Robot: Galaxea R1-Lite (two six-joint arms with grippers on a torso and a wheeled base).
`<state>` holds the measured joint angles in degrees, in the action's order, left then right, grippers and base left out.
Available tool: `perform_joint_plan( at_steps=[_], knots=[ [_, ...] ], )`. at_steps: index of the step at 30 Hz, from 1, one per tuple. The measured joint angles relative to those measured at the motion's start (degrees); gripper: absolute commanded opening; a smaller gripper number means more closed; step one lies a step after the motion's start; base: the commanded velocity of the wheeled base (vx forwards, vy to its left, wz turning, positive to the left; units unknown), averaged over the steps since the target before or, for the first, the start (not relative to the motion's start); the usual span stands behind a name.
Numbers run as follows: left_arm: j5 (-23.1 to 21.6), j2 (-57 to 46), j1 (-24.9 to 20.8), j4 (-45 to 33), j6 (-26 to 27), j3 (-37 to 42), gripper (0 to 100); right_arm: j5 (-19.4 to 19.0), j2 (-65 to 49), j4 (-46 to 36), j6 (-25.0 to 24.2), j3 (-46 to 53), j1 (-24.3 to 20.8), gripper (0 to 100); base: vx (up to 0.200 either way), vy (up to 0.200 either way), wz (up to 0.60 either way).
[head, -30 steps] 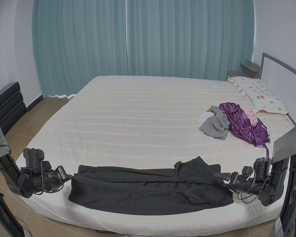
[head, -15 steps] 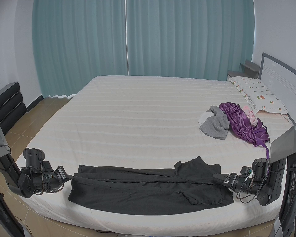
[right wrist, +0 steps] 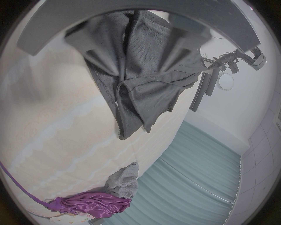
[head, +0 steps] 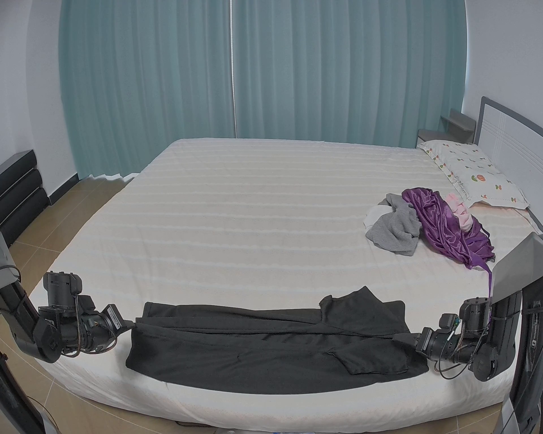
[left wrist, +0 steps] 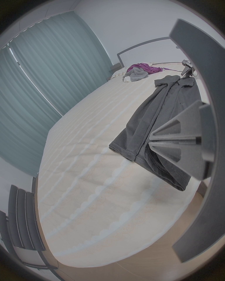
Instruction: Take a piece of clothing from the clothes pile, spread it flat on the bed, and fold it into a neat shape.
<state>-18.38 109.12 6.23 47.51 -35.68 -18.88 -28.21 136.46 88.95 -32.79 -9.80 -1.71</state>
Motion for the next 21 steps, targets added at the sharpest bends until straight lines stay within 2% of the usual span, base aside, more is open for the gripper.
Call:
perform_joint_plan(
  at_steps=[21],
  knots=[
    [0.0,-0.4,0.1,0.0,0.0,0.4,0,0.0,-2.7,0.0,-0.2,2.3,2.6,0,0.000,0.000,0.00]
  ],
)
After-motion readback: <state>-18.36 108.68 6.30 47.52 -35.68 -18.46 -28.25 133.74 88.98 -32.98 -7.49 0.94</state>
